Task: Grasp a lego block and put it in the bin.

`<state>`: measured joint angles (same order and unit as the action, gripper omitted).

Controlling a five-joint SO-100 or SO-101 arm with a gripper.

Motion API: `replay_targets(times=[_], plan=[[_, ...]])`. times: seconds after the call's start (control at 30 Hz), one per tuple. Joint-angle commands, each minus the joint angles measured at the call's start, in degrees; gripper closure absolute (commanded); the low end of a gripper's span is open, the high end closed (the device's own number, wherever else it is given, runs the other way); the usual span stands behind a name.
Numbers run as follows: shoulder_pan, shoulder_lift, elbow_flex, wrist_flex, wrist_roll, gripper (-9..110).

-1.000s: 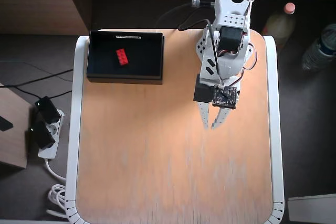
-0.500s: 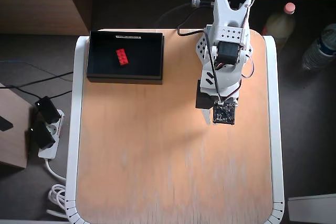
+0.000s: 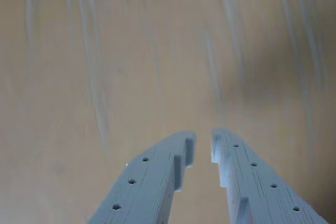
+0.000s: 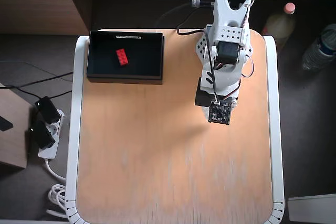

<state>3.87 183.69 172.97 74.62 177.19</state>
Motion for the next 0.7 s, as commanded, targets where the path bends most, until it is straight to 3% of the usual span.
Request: replay_targets(times=[0.0, 0.67], plan=[[-1.32, 5.19, 8.79, 2.11, -6.33, 101], [-2.20, 5.19, 8.88, 2.20, -7.21, 101]])
